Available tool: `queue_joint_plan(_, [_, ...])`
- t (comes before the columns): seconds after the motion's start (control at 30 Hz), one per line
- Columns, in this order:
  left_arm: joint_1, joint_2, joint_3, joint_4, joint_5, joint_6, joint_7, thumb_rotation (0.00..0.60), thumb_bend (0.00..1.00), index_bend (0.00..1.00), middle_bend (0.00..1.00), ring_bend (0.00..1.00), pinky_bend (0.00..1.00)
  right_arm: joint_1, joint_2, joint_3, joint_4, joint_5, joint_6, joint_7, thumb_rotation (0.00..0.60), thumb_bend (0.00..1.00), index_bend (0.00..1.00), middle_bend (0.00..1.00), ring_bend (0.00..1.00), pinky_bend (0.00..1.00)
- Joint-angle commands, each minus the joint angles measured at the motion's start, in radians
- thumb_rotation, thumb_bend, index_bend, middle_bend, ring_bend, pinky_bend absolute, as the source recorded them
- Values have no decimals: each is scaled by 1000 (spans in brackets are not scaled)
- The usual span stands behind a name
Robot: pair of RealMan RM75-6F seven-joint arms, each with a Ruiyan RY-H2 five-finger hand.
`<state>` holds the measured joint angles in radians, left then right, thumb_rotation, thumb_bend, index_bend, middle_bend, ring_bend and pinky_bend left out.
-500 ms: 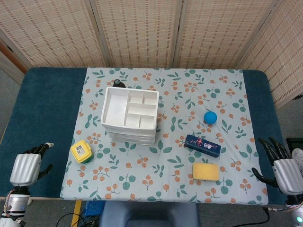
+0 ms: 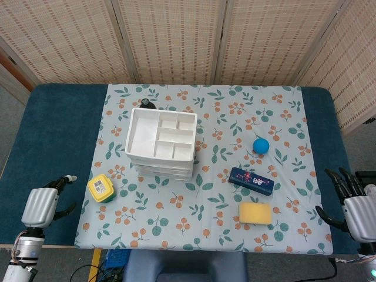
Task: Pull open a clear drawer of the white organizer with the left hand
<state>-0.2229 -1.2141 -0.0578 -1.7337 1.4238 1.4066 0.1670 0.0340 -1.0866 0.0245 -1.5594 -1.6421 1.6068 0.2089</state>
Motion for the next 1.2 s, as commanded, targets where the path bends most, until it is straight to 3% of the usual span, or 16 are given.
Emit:
queue_joint_plan(0.03, [-38,3,-12,-36,12,-70,-120,600,208,299,415,477,761,-1,9,6,-11,-4,10,-10,600,289,0,132,14,73])
queue_joint_plan(0.2, [-83,-36,-27,-46,38,-121,-226,600,207,318,525,586,876,-3,20,13,-28,-5,24,-25,600,290,0,132,14,73])
queue_joint_plan(0.33, [-131,-81,-27,-46,58,-191,-316,600,208,346,702,728,988,-2,24,14,-39,-11,28,-28,600,289,0,132,14,73])
queue_joint_plan(0.6, [-224,-208,-43,7,39,-322,-505,600,207,276,916,927,1000,-8,28,13,-48,-4,28,-37,600,289,0,132,15,73])
queue_joint_plan(0.77, [-253,-294,-77,19,-27,-359,-596,600,207,199,930,960,1000,-13,26,12,-46,1,31,-33,600,289,0,132,14,73])
queue_joint_plan(0.93, [-276,-387,-125,31,-117,-396,-694,600,207,189,936,997,1000,-8,24,15,-43,3,24,-28,600,289,0,132,14,73])
queue_joint_plan(1.2, [-298,-514,-168,94,-203,-398,-702,600,208,185,942,1000,1000,-3,23,17,-42,5,15,-26,600,289,0,132,14,73])
